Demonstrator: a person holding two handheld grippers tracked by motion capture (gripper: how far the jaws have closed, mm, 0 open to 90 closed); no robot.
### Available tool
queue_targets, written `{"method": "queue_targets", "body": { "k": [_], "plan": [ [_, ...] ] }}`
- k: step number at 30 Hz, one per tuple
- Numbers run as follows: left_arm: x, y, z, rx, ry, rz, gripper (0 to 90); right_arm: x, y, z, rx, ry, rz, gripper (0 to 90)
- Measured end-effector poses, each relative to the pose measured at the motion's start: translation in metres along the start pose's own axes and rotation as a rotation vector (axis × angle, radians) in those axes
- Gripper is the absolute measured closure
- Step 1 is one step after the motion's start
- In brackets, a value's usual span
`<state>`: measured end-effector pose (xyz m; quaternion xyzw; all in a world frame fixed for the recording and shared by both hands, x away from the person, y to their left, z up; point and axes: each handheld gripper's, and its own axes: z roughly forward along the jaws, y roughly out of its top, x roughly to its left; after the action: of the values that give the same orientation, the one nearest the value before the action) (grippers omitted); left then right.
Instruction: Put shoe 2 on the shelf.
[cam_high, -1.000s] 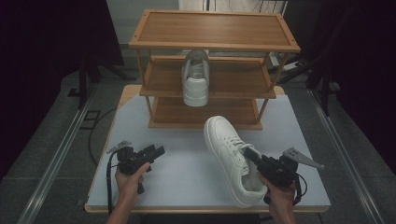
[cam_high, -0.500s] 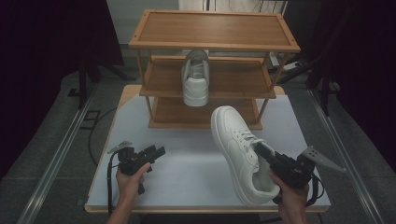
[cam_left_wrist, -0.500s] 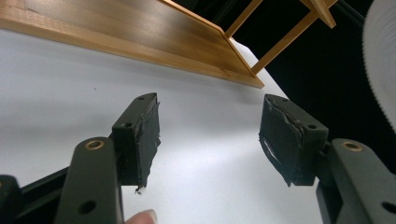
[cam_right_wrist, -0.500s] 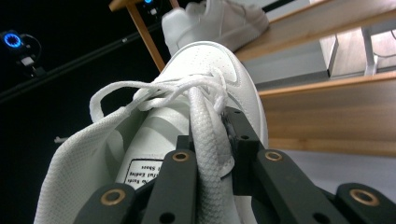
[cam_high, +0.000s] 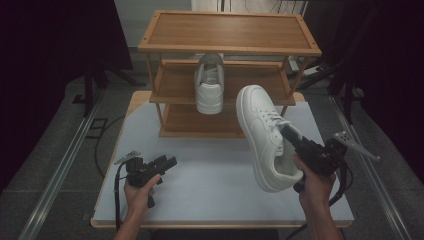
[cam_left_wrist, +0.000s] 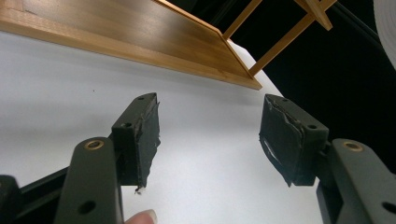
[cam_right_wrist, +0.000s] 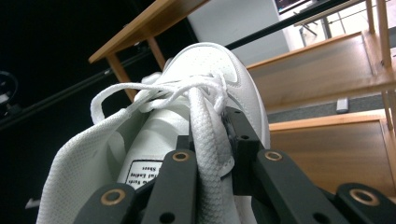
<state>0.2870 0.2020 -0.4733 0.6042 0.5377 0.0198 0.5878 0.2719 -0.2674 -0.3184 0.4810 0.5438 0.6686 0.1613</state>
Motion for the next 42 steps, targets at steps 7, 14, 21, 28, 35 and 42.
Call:
{"method": "queue_targets", "body": {
  "k": [7, 14, 21, 28, 35, 42],
  "plan": [
    [0.0, 0.0, 0.0, 0.001, -0.001, -0.001, 37.9, 0.002, 0.015, 0.032, -0.008, -0.067, 0.001, 82.1],
    [0.002, 0.001, -0.002, -0.005, -0.004, -0.008, 37.9, 0.0, 0.025, 0.061, 0.007, -0.113, 0.0, 82.0],
    [0.001, 0.001, -0.002, -0.005, -0.008, -0.006, 37.9, -0.002, 0.031, 0.083, 0.014, -0.151, 0.015, 82.0],
    [0.002, 0.001, -0.002, -0.003, -0.013, -0.011, 37.9, -0.005, 0.036, 0.101, 0.007, -0.185, 0.028, 81.9],
    [0.002, 0.001, -0.003, -0.002, -0.018, -0.013, 37.9, -0.005, 0.04, 0.116, 0.013, -0.206, 0.034, 81.8],
    [0.002, 0.002, -0.004, -0.011, -0.023, -0.016, 37.9, -0.007, 0.047, 0.13, 0.005, -0.241, 0.046, 81.7]
  ]
}}
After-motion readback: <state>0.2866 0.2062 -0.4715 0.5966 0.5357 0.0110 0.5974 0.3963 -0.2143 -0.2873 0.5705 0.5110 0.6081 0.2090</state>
